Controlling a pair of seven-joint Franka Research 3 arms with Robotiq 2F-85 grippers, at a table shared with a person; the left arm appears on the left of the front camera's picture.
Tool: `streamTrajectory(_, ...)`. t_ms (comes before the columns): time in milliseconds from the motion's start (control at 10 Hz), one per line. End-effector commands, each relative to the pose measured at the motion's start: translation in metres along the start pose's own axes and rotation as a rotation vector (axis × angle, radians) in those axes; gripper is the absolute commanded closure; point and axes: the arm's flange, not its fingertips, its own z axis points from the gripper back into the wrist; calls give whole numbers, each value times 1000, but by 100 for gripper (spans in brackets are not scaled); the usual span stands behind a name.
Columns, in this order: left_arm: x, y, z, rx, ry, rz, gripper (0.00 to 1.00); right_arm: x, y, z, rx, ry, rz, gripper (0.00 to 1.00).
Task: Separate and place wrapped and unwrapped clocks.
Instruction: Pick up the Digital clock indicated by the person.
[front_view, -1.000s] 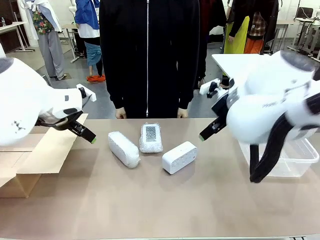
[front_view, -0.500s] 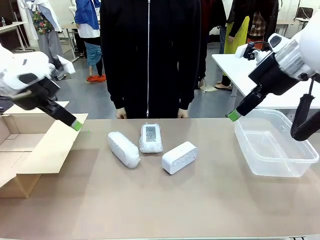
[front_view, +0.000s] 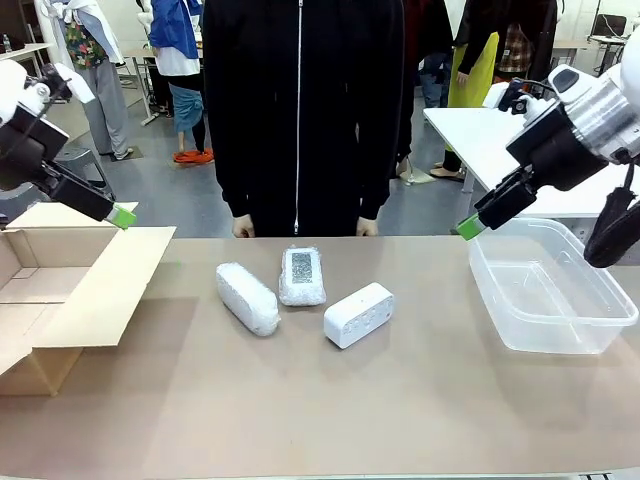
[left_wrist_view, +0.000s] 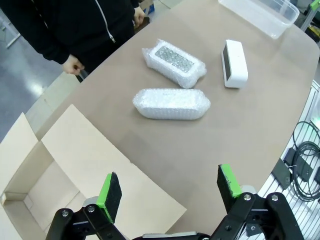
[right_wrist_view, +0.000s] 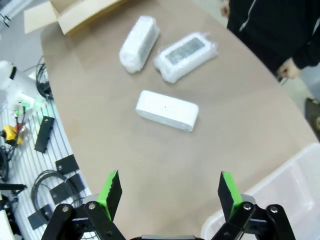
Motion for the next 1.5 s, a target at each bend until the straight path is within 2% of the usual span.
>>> streamTrajectory(0, -34, -10, -4, -9, -32, -9, 0, -20, 7, 7, -31, -88, 53, 0)
streamTrajectory(500, -31, -12, 3, 38, 29, 25, 0, -24, 15, 28, -86, -119, 65, 0)
streamTrajectory(1200, -31, -19, 8, 60, 36, 20, 0, -20, 18, 33, -110, -119, 81, 0)
streamTrajectory(1300, -32, -19, 8, 61, 28, 21, 0, -19, 18, 33, -116, -115, 87, 0)
streamTrajectory(1400, -32, -20, 5, 54, 71, 11, 0, -18, 22, 26, -110, -54, 97, 0)
